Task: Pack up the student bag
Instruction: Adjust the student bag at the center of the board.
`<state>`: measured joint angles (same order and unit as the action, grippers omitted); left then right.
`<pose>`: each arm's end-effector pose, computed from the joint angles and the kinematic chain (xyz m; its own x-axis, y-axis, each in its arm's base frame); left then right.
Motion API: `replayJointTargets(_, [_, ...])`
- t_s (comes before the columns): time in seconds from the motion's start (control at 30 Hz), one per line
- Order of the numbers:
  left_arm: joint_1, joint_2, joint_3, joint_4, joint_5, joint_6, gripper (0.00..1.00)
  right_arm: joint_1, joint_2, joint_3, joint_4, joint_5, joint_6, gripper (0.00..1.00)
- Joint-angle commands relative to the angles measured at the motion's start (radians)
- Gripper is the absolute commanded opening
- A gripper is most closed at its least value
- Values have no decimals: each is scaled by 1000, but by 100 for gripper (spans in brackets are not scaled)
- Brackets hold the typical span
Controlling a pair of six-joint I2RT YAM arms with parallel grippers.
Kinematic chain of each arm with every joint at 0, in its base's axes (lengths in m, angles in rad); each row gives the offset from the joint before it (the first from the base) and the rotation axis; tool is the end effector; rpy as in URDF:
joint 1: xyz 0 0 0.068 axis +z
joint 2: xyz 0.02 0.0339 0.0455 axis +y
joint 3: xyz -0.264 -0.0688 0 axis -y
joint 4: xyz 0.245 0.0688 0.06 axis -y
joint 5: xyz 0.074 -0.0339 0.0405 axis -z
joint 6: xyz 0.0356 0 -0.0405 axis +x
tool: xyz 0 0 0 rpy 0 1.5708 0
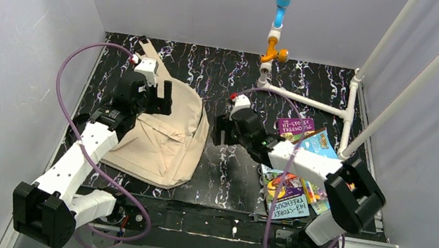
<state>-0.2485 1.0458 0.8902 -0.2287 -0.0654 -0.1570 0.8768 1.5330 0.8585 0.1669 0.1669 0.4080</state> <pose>0.2337 -0.0569 0.3222 -0.3881 -0.0625 -0.9195 0.1276 0.9844 -0.1208 0.2183 0.2531 0.2181 -0.5493 -0.0484 -0.8342 -0.4872 0.8296 0.2726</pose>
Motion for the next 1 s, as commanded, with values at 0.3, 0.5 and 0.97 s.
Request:
replayJointTargets(0.3, [-4,-26,26,-55,-300,-38,99,62,502,665,-217,311,-286,97])
replayJointTargets(0.5, [-4,-34,11,-37,-306,-40,99,60,719,945,-215,311,-445,98])
replayJointTargets(0.97, [-5,96,61,-77,-200,-55,99,-7,661,779,-107,384,-237,1])
